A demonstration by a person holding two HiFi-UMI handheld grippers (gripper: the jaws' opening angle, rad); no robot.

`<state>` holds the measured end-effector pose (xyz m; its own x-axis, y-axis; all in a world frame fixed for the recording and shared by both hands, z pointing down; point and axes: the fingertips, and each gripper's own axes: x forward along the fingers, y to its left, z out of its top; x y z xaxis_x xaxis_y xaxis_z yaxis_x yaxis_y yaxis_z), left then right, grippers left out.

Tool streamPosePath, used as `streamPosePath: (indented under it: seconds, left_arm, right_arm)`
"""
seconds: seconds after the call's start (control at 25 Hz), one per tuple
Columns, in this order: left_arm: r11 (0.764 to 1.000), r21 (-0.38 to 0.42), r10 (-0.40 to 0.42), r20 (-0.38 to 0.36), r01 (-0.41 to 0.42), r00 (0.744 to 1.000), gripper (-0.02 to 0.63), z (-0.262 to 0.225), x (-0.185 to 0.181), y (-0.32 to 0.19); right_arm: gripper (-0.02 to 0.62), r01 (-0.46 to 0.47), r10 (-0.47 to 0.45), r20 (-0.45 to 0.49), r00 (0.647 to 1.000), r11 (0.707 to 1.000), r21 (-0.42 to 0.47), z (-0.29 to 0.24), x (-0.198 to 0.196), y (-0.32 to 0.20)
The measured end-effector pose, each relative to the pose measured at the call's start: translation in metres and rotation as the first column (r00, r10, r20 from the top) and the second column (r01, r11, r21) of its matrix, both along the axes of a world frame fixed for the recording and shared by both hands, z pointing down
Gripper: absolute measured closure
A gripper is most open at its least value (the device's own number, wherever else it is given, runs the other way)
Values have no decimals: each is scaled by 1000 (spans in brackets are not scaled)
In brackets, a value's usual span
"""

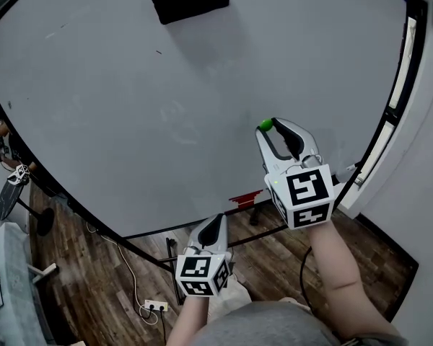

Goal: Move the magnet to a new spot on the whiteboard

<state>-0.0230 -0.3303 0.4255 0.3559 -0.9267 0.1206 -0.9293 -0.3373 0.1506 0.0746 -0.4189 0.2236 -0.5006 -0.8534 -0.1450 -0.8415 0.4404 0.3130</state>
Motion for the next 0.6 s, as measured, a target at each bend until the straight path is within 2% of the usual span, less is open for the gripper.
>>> streamPosePath:
  seconds: [0.36,0.6]
  left_arm:
    - [999,2,-51,21,51,998,601,5,2,26]
    - [997,-8,-74,0,74,997,601,5,6,43]
  right_arm:
    - [472,16,-16,7,1000,1000,-4,12,12,32]
    - [471,20,-20,9,1000,1000,-18,24,20,51]
